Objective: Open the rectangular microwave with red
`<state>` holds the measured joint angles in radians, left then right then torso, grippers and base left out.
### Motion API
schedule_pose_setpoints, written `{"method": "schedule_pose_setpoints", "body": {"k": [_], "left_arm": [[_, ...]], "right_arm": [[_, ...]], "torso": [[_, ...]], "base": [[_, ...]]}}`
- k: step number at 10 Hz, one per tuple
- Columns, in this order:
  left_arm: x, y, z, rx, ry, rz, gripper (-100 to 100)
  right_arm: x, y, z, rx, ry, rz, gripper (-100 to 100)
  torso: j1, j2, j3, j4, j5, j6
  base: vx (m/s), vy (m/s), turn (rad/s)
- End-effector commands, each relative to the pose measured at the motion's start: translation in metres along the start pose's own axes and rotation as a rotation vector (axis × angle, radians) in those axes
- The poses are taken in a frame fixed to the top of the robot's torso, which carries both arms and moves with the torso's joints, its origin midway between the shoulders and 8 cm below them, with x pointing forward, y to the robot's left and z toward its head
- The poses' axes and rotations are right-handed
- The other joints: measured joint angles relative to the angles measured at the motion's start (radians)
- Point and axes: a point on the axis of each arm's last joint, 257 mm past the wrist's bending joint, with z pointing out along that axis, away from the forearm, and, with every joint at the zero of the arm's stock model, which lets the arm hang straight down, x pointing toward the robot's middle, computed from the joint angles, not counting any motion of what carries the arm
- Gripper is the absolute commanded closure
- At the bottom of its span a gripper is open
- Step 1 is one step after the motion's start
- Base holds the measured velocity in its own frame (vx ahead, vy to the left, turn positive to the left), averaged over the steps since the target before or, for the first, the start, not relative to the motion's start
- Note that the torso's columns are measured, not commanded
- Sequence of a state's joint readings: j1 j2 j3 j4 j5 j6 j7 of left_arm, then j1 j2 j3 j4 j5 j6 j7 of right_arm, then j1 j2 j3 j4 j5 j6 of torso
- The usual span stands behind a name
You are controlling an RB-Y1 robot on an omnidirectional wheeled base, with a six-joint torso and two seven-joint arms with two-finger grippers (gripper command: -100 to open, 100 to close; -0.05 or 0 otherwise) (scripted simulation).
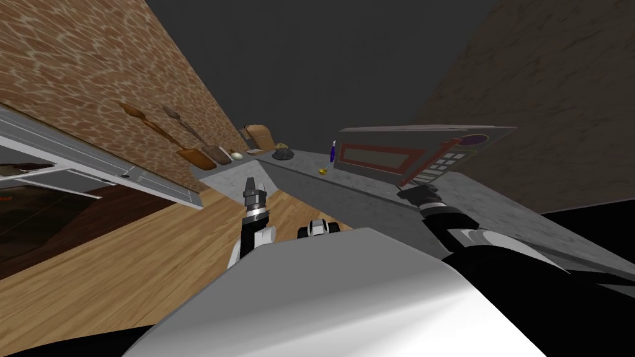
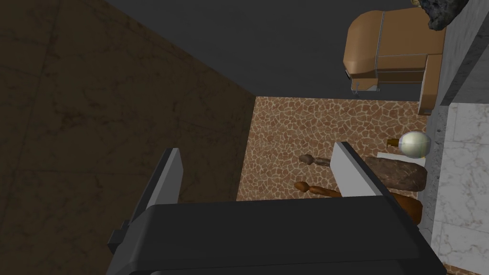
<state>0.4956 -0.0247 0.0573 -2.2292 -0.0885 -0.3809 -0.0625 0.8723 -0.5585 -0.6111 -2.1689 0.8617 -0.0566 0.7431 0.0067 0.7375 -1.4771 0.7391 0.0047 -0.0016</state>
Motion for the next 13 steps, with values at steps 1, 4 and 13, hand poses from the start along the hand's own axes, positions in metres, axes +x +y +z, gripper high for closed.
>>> {"method": "schedule_pose_setpoints", "body": {"k": [1, 4, 13], "left_arm": [[0.000, 0.000, 0.000, 0.000, 0.000, 0.000, 0], [0.000, 0.000, 0.000, 0.000, 0.000, 0.000, 0], [0.000, 0.000, 0.000, 0.000, 0.000, 0.000, 0]], "right_arm": [[0.015, -0.016, -0.006, 0.045, 0.049, -0.002, 100], [0.037, -0.034, -0.016, 0.094, 0.113, -0.002, 100], [0.094, -0.077, -0.057, 0.227, 0.286, 0.003, 100]], "torso": [[-0.001, 0.002, 0.001, 0.000, 0.000, 0.001], [-0.004, 0.002, 0.001, 0.000, -0.001, 0.004], [-0.004, 0.002, 0.001, 0.000, -0.001, 0.001]], "base": [[-0.009, 0.236, -0.101], [0.040, 0.275, -0.119], [0.055, 0.232, -0.101]]}}
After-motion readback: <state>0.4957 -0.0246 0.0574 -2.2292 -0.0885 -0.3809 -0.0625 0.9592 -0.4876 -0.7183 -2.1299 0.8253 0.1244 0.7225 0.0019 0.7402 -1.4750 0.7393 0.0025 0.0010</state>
